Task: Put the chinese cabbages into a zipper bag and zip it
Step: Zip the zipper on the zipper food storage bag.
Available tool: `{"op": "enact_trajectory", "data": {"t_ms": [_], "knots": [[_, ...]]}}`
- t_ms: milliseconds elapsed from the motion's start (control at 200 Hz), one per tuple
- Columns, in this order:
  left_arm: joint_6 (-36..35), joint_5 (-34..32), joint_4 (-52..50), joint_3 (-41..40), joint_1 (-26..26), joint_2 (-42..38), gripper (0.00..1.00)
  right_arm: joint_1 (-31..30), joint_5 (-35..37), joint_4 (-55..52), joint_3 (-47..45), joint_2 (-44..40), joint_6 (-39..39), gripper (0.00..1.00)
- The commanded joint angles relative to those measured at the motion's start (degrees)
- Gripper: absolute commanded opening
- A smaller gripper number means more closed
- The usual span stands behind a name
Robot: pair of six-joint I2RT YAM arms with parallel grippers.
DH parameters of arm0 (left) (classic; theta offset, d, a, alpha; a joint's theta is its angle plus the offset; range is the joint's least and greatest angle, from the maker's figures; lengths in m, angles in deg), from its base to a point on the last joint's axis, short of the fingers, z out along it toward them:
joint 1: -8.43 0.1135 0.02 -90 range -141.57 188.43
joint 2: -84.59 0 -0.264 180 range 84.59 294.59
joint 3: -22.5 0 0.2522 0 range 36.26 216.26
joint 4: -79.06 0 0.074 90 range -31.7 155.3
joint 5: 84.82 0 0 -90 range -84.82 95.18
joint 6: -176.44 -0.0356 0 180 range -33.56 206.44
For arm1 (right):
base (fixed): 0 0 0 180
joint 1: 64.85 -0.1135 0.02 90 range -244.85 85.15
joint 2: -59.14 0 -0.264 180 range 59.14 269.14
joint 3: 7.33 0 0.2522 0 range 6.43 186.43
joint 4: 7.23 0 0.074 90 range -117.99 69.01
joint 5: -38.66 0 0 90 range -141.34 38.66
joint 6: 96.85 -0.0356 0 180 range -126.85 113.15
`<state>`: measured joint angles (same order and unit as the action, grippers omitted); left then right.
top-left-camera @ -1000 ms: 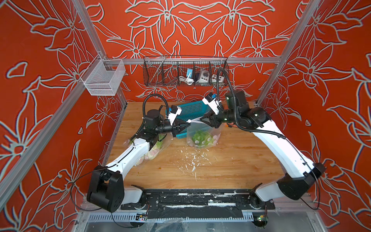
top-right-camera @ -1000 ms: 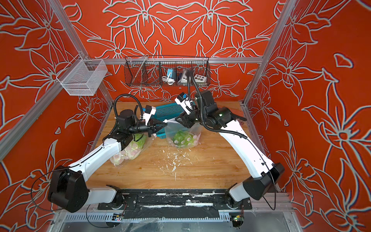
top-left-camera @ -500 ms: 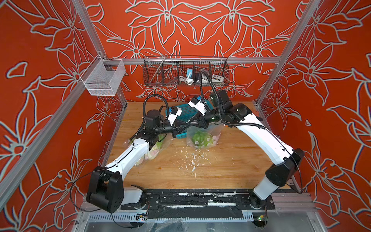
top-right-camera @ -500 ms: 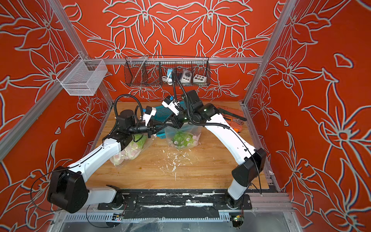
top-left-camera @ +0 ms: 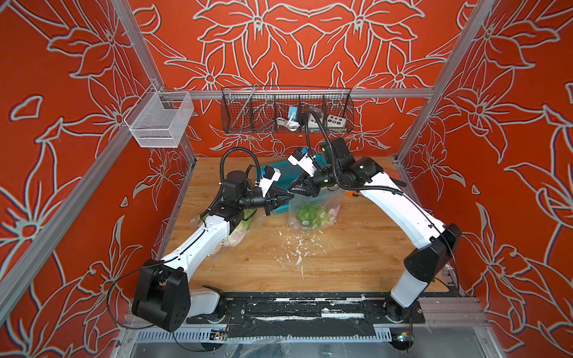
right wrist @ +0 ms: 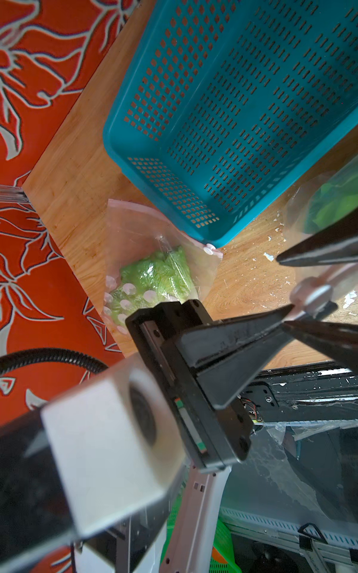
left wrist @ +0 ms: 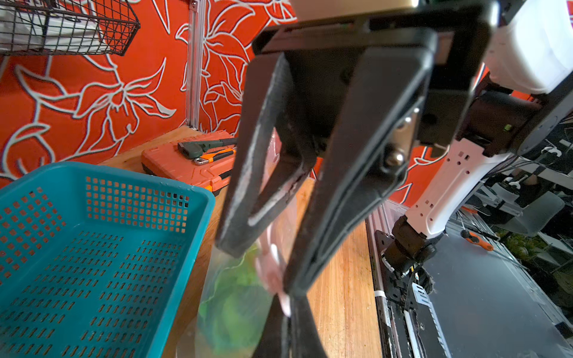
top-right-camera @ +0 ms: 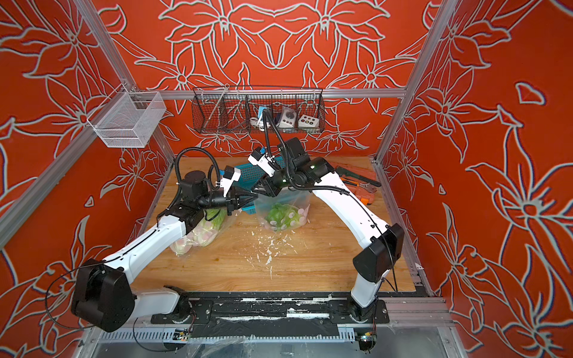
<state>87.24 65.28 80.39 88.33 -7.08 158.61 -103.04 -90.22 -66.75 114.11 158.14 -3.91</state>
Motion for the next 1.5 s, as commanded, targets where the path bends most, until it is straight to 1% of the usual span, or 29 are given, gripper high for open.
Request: {"op": "enact_trajectory", "data": {"t_ms": [0,55,95,190,290,510,601,706,836,1001,1061,1126,1331,1451,1491], "knots": [[-3.20,2.46,0.36,-1.14,-0.31,-2.73,0.00,-0.12,2.02,-3.42,2.74,0.50,3.25,0.35],[-4.21,2.53,-0.74,-1.11,-0.31,-3.11,0.00,-0.13,2.08,-4.01,2.95,0.42,4.01,0.38],[-5.08,2.67,-1.47,-1.10,-0.34,-3.42,0.00,-0.12,1.94,-4.50,2.91,0.27,4.40,0.39],[-6.20,2.14,-1.91,-1.36,-0.23,-4.09,0.00,-0.13,-1.64,-6.01,1.82,-0.11,6.15,0.39],[-6.09,2.55,-1.66,-1.32,-0.27,-4.06,0.00,-0.13,-4.44,-5.14,-0.05,0.02,5.54,0.38],[-6.49,2.31,-2.00,-1.23,-0.23,-3.83,0.00,0.01,-6.33,-6.98,1.57,1.02,6.53,0.30],[-6.55,1.93,-1.84,-1.14,-0.14,-3.52,0.00,0.05,-7.36,-7.35,1.32,0.85,6.83,0.23],[-5.34,1.73,-0.75,-1.30,-0.05,-3.44,0.00,0.05,-6.40,-7.26,0.05,0.19,7.30,0.19],[-4.40,0.97,0.81,-2.06,-0.05,-3.37,0.00,0.05,-6.99,-6.78,-0.06,-0.04,6.72,0.15],[-3.40,-1.12,1.66,-1.98,0.03,-3.09,0.00,0.05,-5.61,-7.01,-0.06,0.36,6.70,0.10],[-3.09,-1.41,2.15,-2.07,0.20,-3.16,0.00,0.05,-5.54,-7.20,-0.17,0.49,6.73,0.10],[-2.51,-1.79,3.10,-2.26,0.21,-3.18,0.00,-0.04,-5.67,-6.98,-0.46,0.57,6.62,0.14],[-2.12,-1.64,3.19,-1.74,0.21,-2.52,0.00,-0.16,-5.70,-7.17,0.50,1.84,6.80,0.19],[-2.29,-1.73,3.18,-1.98,0.21,-2.78,0.00,-0.12,-4.92,-6.84,0.17,1.99,6.73,0.18],[-2.29,-1.73,3.15,-1.98,0.27,-2.82,0.00,-0.05,-4.53,-6.51,-0.09,1.92,6.55,0.17]]}}
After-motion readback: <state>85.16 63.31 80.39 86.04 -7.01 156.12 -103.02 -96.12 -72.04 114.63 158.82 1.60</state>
